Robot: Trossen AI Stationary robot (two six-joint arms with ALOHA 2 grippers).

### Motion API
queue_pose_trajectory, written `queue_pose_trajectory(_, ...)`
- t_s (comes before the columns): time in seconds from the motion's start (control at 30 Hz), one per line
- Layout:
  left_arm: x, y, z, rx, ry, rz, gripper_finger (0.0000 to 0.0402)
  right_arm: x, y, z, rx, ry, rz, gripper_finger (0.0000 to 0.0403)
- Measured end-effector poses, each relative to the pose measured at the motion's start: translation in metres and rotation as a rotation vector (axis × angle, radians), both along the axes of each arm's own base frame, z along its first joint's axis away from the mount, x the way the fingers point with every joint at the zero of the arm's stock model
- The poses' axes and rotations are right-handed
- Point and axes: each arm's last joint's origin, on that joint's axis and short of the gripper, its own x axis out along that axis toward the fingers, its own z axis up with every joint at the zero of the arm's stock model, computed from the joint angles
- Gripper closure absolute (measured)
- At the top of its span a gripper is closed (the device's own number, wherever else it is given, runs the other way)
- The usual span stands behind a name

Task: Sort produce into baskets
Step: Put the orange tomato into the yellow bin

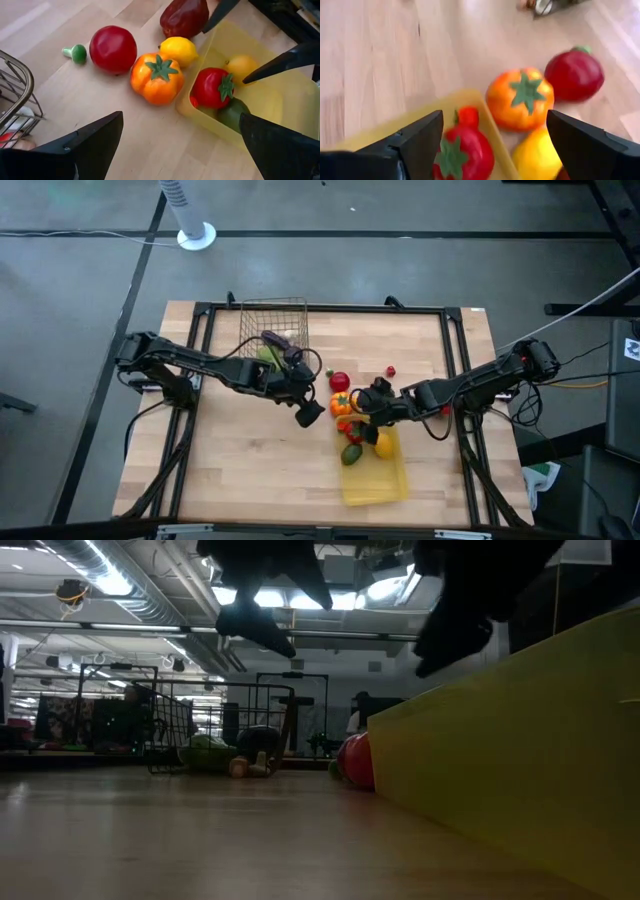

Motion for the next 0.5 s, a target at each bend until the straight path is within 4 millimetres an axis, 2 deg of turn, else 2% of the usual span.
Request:
queue_pose_trajectory(0.17, 0.000, 0.000, 0.000, 0.006, 0.000, -0.007, 0.0009, 0.008, -0.012, 0.004, 0.019, -0.068, -0.045, 0.0054)
queue_pose_trajectory(0.5, 0.000, 0.000, 0.001, 0.040, 0.005, -0.042, 0.0009, 0.014, -0.034, 0.005, 0.088, -0.074, -0.069, 0.0054)
